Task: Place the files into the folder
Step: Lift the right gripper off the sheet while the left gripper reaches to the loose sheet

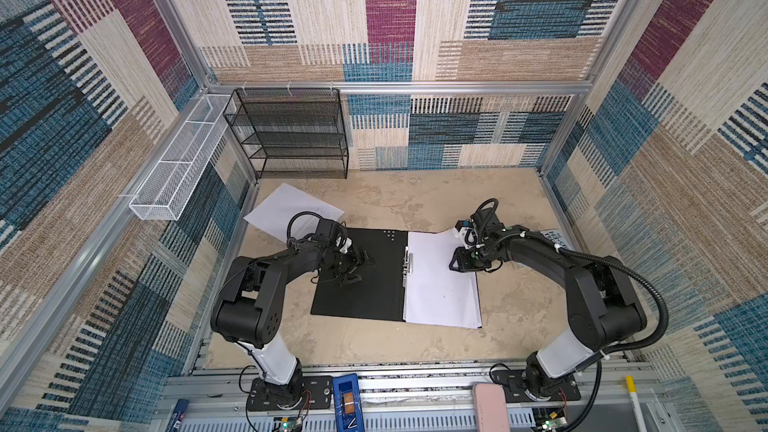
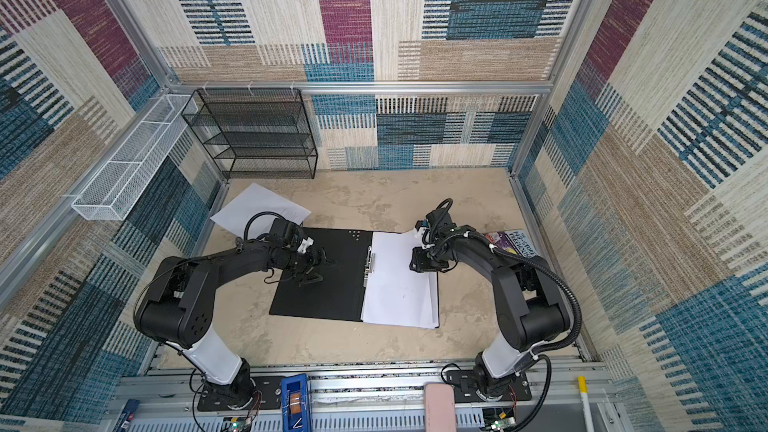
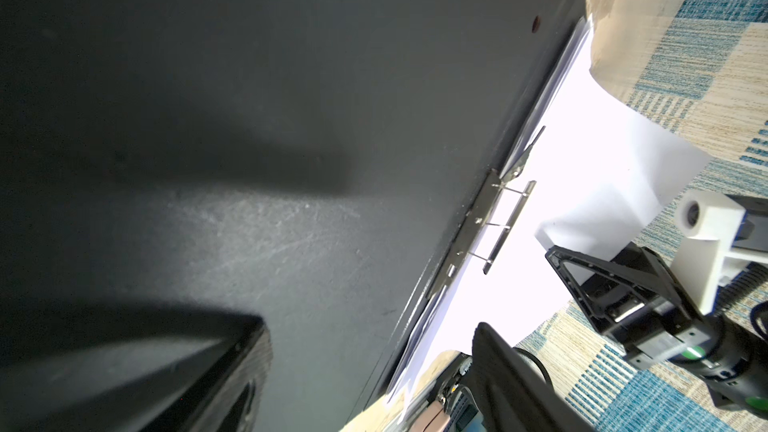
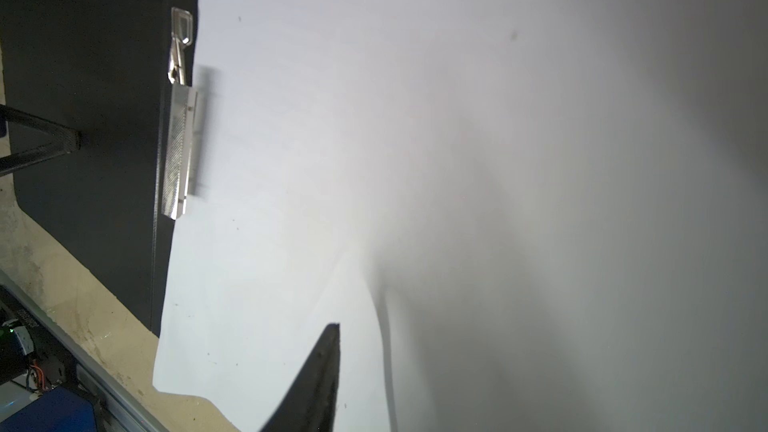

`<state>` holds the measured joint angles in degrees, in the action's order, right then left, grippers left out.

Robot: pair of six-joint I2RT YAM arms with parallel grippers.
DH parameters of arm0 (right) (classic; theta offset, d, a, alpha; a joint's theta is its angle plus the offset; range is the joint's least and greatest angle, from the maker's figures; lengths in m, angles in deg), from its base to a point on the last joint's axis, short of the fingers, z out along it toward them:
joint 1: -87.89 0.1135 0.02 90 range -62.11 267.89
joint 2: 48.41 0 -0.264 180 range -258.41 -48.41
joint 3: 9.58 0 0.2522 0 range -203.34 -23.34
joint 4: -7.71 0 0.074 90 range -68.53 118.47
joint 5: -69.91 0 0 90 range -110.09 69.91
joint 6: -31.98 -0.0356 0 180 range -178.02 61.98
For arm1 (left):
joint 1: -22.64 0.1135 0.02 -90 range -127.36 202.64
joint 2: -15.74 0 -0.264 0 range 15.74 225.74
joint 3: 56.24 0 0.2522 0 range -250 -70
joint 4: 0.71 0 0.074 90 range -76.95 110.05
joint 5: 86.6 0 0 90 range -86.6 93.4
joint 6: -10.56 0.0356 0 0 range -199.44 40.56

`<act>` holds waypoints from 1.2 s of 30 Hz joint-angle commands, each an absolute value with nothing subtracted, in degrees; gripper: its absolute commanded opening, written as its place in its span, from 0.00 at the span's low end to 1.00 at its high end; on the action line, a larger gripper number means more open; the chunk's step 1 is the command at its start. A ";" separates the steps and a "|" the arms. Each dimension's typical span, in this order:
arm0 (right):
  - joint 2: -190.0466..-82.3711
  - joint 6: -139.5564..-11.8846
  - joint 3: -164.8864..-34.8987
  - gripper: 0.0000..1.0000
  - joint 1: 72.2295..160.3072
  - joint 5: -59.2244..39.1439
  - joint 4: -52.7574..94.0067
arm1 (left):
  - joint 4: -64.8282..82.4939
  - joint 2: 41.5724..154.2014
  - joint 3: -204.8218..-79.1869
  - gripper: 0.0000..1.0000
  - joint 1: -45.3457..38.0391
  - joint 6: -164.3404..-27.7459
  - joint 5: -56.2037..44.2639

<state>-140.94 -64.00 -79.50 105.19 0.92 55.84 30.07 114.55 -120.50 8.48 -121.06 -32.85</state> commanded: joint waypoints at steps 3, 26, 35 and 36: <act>-139.11 -66.85 -78.26 0.83 105.28 1.04 54.19 | 38.63 116.56 -118.87 0.81 8.59 -120.04 -20.52; -120.83 -76.72 -72.72 1.00 103.88 -20.03 49.24 | 41.49 106.60 -123.87 0.81 8.75 -121.48 -27.93; -117.48 -76.36 -69.95 1.00 100.45 -5.53 39.89 | 47.68 99.81 -133.08 0.83 16.49 -121.96 -23.30; -117.48 -76.36 -69.55 1.00 100.45 -4.64 39.15 | 47.40 99.85 -133.84 0.83 18.38 -122.21 -22.72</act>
